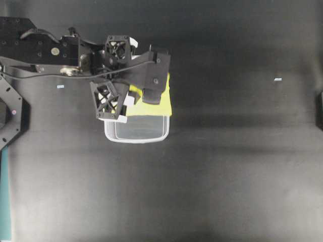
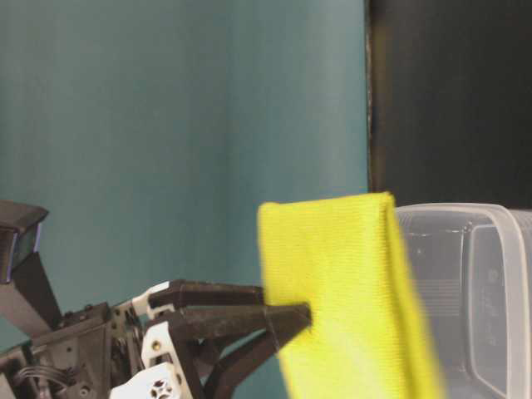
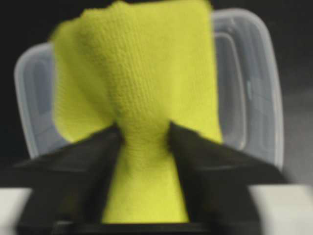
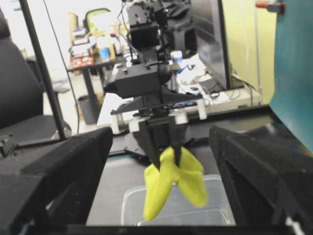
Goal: Place the yellow towel into the container with the left arm.
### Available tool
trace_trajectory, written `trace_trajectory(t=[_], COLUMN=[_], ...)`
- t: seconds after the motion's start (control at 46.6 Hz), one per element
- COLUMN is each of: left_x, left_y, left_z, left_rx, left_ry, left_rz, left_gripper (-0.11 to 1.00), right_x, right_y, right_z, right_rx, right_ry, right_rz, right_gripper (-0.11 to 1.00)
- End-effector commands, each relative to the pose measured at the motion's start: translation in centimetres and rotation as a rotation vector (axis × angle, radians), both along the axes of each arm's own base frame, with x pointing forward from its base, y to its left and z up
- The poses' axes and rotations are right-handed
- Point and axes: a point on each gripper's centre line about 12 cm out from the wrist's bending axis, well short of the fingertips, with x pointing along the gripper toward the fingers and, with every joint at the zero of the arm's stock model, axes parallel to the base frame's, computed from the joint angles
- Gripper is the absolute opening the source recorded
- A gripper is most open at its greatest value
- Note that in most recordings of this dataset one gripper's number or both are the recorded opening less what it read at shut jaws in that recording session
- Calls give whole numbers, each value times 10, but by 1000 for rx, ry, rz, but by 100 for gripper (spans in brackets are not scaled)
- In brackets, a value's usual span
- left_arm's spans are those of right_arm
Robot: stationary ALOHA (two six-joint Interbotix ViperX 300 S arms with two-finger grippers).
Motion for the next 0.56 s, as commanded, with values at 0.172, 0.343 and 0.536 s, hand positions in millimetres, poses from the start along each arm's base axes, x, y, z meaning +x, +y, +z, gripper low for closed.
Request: trace_trajectory(t=[0.172,0.343,0.536], left_x=[1,-11,-47], left_y=[2,1,-2], left_z=[4,39,90], left_rx=[-7,-6,-43], left_ry=[-38,-164,-354], left_rz=[23,24,73], left_gripper=[90,89,89], right_x=[2,2,2], right_y=[0,0,0], right_z=[4,4,4], right_rx=[6,6,6], right_ry=[-7,-7,-5], right_rz=[-1,-1,-1], right_gripper=[77,77,77])
